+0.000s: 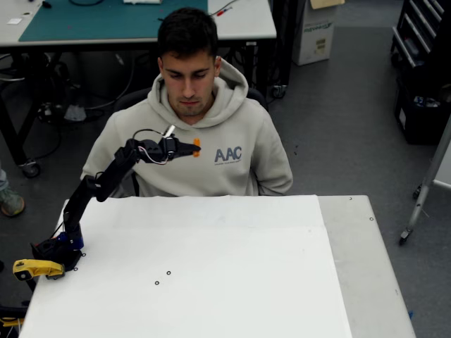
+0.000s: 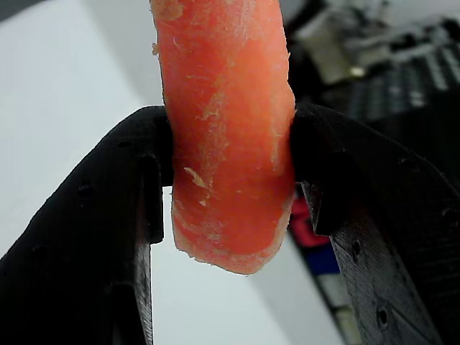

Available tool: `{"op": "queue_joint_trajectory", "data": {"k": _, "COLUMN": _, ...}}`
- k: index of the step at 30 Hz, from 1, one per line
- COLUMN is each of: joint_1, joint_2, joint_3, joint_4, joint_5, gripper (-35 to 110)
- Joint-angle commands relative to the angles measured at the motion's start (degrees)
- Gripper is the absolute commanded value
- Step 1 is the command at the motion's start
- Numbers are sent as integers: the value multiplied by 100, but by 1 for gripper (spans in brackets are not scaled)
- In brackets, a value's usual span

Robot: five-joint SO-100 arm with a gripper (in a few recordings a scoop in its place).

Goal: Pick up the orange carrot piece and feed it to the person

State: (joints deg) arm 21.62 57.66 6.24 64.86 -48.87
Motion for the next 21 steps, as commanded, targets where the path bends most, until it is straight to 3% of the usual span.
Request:
{"op": "queue_joint_trajectory", "data": {"k": 1, "joint_1": -141, "joint_2": 141, "joint_3": -290, "joint_4": -404, "joint_5": -35, "gripper": -2}}
{"op": "queue_joint_trajectory", "data": {"k": 13, "joint_1": -360, "joint_2": 44, "joint_3": -290, "joint_4": -2812, "joint_5": -35, "gripper": -2}}
{"op": "queue_joint_trajectory", "data": {"k": 21, "joint_1": -729, "joint_2": 35, "joint_3": -185, "joint_4": -3287, "joint_5": -44, "gripper": -2}}
